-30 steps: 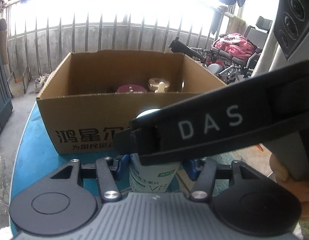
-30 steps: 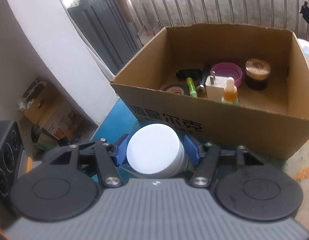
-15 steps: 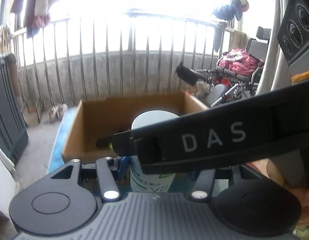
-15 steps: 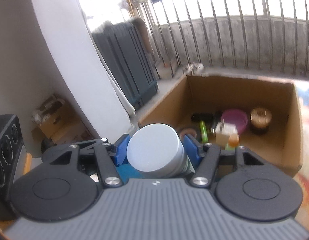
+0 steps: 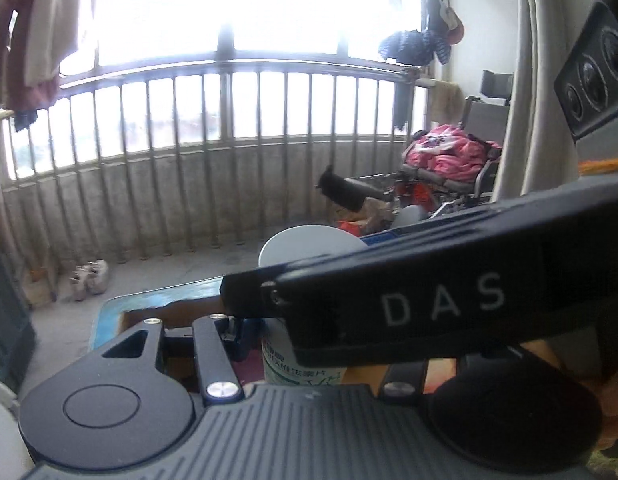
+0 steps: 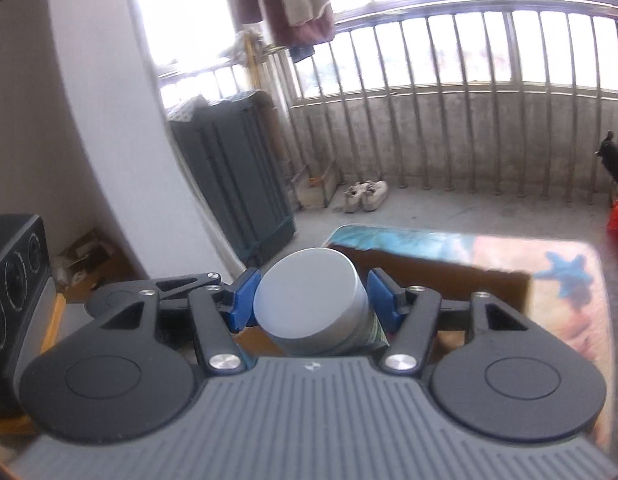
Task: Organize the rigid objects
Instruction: 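Carry the white jar into the box and open the right tool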
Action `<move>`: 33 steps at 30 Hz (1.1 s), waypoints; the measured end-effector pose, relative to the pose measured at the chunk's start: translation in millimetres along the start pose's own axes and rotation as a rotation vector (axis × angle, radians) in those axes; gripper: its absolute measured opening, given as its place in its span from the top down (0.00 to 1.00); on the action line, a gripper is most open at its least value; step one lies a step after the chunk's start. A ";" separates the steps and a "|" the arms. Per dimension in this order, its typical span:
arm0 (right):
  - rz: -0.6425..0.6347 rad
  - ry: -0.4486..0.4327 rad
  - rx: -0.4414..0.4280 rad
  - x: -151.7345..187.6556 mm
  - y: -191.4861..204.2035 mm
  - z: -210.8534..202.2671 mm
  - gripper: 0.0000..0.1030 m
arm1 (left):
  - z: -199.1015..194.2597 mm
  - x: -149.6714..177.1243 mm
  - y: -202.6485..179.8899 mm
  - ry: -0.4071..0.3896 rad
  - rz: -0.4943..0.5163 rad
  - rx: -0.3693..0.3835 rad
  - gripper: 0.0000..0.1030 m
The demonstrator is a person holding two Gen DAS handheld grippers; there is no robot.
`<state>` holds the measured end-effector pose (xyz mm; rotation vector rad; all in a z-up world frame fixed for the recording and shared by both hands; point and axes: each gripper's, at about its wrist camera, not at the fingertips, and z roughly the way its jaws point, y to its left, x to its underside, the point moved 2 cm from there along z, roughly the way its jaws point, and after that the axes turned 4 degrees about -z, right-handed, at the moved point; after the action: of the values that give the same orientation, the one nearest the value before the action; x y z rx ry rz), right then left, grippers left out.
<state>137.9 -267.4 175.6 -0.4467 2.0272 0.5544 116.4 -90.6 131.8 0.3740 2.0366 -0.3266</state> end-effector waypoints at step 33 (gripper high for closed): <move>0.157 0.344 0.000 80.3 -157.8 145.4 0.49 | 198.1 57.7 23.5 0.408 -0.118 0.108 0.42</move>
<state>284.2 -325.3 9.1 -0.4061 2.4074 0.6045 257.7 -137.4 -13.0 0.4139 2.4532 -0.4640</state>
